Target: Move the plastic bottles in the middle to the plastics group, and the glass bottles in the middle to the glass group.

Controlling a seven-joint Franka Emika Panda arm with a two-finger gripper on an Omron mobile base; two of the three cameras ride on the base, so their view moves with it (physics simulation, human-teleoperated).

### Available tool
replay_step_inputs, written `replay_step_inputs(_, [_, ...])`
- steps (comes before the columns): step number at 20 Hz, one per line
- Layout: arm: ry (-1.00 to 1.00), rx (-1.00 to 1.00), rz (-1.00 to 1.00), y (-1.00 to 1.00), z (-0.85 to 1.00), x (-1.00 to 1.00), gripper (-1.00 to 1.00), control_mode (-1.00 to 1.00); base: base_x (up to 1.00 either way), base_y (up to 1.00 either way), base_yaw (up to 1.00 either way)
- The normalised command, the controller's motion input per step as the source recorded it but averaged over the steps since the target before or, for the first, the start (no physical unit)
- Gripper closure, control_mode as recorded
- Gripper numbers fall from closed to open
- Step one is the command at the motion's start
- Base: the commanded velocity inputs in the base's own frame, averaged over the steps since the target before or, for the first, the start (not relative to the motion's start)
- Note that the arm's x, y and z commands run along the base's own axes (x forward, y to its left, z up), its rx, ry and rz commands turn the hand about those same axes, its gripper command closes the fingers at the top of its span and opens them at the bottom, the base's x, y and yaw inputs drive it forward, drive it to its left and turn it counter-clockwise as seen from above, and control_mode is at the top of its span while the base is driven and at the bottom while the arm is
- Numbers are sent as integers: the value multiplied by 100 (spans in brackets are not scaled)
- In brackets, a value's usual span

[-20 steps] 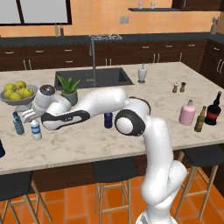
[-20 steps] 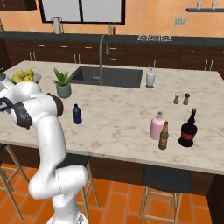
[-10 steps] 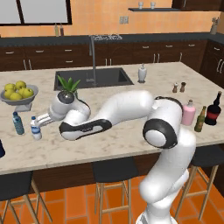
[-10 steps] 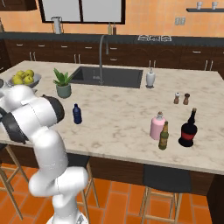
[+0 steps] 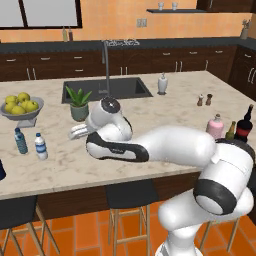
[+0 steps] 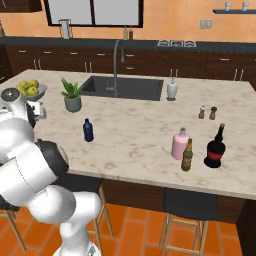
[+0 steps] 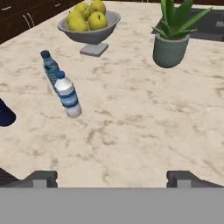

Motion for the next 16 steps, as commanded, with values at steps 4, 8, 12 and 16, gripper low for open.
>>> replay_step_inputs(4, [16, -4, -10, -83, 47, -10, -100, -100, 0, 0, 0])
replay_step_inputs(8, [21, -15, -15, -83, 6, -17, -100, -100, 0, 0, 0])
replay_step_inputs(12, [31, -22, -19, -87, 0, -19, -100, -100, 0, 0, 0])
replay_step_inputs(16, [34, -19, -21, -100, 1, 0, -100, -100, 0, 0, 0])
